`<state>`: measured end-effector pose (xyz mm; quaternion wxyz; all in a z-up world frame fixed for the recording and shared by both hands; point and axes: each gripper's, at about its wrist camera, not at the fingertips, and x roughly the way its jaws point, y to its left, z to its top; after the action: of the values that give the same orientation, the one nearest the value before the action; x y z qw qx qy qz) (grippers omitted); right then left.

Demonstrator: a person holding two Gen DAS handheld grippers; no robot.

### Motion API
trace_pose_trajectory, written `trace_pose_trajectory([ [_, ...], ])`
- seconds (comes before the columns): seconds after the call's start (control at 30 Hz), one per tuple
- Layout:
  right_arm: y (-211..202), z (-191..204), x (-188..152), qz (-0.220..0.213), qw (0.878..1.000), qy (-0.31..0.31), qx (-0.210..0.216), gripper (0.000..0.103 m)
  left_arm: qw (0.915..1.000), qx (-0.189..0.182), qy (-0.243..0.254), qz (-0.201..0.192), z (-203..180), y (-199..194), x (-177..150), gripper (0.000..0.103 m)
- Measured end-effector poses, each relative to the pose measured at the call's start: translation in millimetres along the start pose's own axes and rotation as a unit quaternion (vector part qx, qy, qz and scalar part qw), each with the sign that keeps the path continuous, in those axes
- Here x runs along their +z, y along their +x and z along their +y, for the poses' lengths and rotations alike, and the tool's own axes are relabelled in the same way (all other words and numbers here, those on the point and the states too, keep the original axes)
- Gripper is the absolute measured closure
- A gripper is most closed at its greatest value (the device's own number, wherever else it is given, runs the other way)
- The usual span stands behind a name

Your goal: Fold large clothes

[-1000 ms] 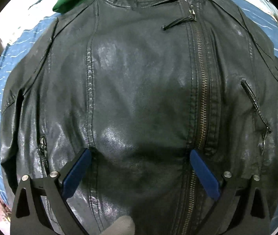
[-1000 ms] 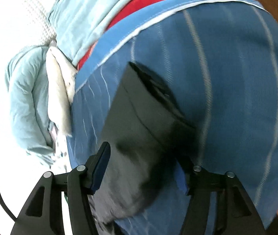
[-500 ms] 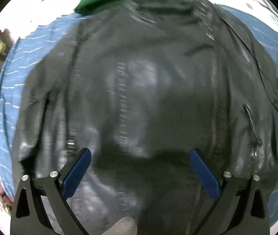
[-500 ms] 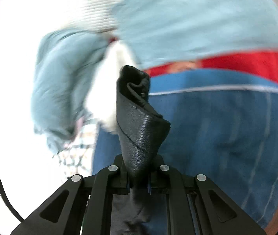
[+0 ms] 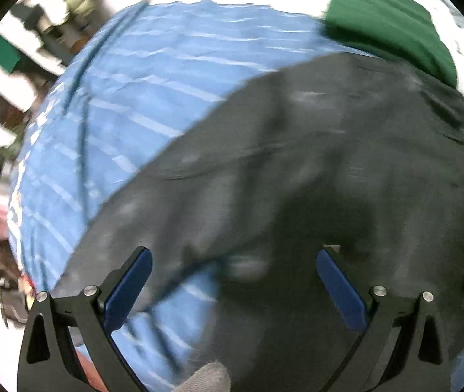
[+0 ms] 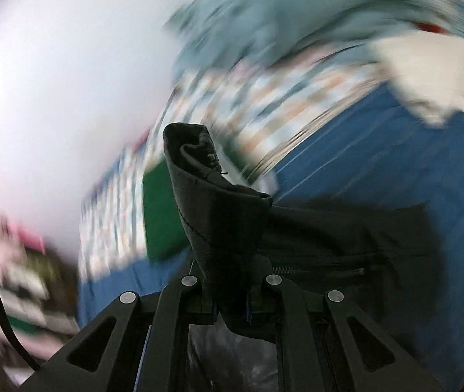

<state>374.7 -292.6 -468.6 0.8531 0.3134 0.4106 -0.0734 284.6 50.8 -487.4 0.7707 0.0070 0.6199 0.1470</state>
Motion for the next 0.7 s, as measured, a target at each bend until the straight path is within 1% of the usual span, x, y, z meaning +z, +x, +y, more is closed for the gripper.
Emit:
trace_pose_trajectory([
  [0.07,62.4,45.7,-38.4,0.054,0.996,-0.068,-0.012,0.092,0.9997,0.015,-0.020,0.008,28.8,6.8,-3.3,0.000],
  [0.1,85.1,59.7,-62.1,0.074,0.993,-0.094,-0.021,0.092,0.9992,0.022,-0.031,0.013,44.2,10.6,-6.4,0.000],
  [0.13,108.4,75.8,-82.1,0.098,0.987,-0.125,-0.032,0.092,0.9985,0.027,-0.043,0.020,60.2,15.1,-9.5,0.000],
  [0.17,133.8,90.3,-105.2,0.133,0.979,-0.152,-0.039,0.092,0.9977,0.031,-0.054,0.027,75.3,18.7,-13.6,0.000],
  [0.2,146.3,97.6,-122.6,0.152,0.974,-0.161,-0.044,0.092,0.9970,0.035,-0.061,0.031,86.4,20.8,-18.0,0.000],
  [0.23,163.6,107.0,-142.7,0.183,0.965,-0.182,-0.054,0.091,0.9960,0.038,-0.072,0.037,102.3,24.2,-22.5,0.000],
  [0.27,175.1,111.0,-152.7,0.208,0.957,-0.193,-0.058,0.084,0.9952,0.040,-0.080,0.040,110.4,23.8,-28.6,0.000],
  [0.3,180.6,114.0,-160.2,0.228,0.952,-0.195,-0.058,0.082,0.9944,0.042,-0.087,0.044,118.0,23.4,-33.2,0.000],
  [0.33,177.5,113.2,-159.8,0.231,0.952,-0.193,-0.048,0.075,0.9928,0.043,-0.100,0.048,131.5,23.6,-38.9,0.000],
  [0.37,171.6,113.6,-156.7,0.236,0.953,-0.189,-0.031,0.065,0.9914,0.043,-0.112,0.052,139.2,23.4,-43.5,0.000],
  [0.4,159.9,109.4,-149.5,0.253,0.952,-0.169,0.005,0.057,0.9896,0.043,-0.125,0.056,148.4,22.4,-49.1,0.000],
  [0.43,148.3,104.3,-142.7,0.263,0.953,-0.149,0.036,0.039,0.9871,0.040,-0.142,0.061,158.8,21.1,-56.3,0.000],
  [0.47,132.1,96.7,-134.0,0.266,0.953,-0.131,0.059,0.033,0.9843,0.033,-0.160,0.067,166.0,19.4,-63.6,0.000],
  [0.5,116.1,93.4,-129.2,0.266,0.953,-0.124,0.071,0.033,0.9807,0.022,-0.179,0.074,169.3,16.7,-72.6,0.000],
  [0.53,103.2,87.1,-123.9,0.265,0.954,-0.119,0.078,0.033,0.9734,0.004,-0.212,0.088,179.5,17.9,-83.5,0.000],
  [0.6,83.1,67.8,-110.9,0.268,0.955,-0.109,0.068,0.033,0.9595,-0.027,-0.261,0.103,189.4,22.6,-98.9,0.000],
  [0.63,78.9,60.9,-107.2,0.274,0.954,-0.104,0.064,0.033,0.9489,-0.044,-0.292,0.112,195.4,27.5,-107.7,0.000],
  [0.67,73.3,49.5,-106.5,0.280,0.953,-0.097,0.060,0.033,0.9361,-0.065,-0.323,0.122,200.7,34.7,-115.8,0.001],
  [0.7,75.6,47.7,-101.0,0.282,0.953,-0.094,0.056,0.033,0.9190,-0.087,-0.361,0.133,206.5,45.4,-124.4,0.001],
])
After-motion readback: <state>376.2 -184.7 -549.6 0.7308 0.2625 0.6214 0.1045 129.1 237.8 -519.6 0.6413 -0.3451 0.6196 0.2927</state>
